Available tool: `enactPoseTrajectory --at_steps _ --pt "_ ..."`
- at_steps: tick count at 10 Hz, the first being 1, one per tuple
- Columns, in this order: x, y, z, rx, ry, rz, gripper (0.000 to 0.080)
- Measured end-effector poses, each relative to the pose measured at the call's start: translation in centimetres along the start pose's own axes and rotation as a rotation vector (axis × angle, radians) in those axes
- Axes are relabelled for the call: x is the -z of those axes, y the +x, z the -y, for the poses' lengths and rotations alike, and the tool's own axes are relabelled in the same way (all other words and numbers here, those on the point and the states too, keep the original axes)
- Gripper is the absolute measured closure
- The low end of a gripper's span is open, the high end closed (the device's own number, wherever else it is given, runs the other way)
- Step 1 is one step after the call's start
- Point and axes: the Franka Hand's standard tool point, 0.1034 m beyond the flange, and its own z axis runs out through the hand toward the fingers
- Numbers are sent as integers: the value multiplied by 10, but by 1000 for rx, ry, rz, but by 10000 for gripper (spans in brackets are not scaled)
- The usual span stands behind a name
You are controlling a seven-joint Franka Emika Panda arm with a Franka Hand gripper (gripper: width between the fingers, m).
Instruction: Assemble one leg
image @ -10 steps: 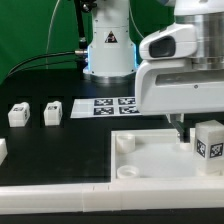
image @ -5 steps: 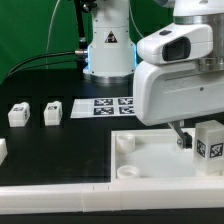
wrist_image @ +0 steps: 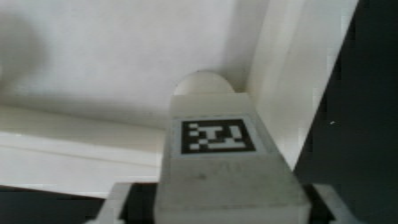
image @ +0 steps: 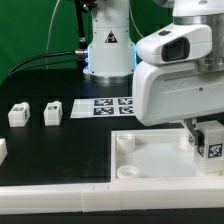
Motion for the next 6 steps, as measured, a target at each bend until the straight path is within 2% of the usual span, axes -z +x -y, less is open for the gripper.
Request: enactPoseTrajectory --at_steps 1,3,6 --pt "0 0 -1 -35 1 0 508" --pt "1 0 -4 -253 24 -7 508" --pt "0 -4 -5 -616 24 -4 507"
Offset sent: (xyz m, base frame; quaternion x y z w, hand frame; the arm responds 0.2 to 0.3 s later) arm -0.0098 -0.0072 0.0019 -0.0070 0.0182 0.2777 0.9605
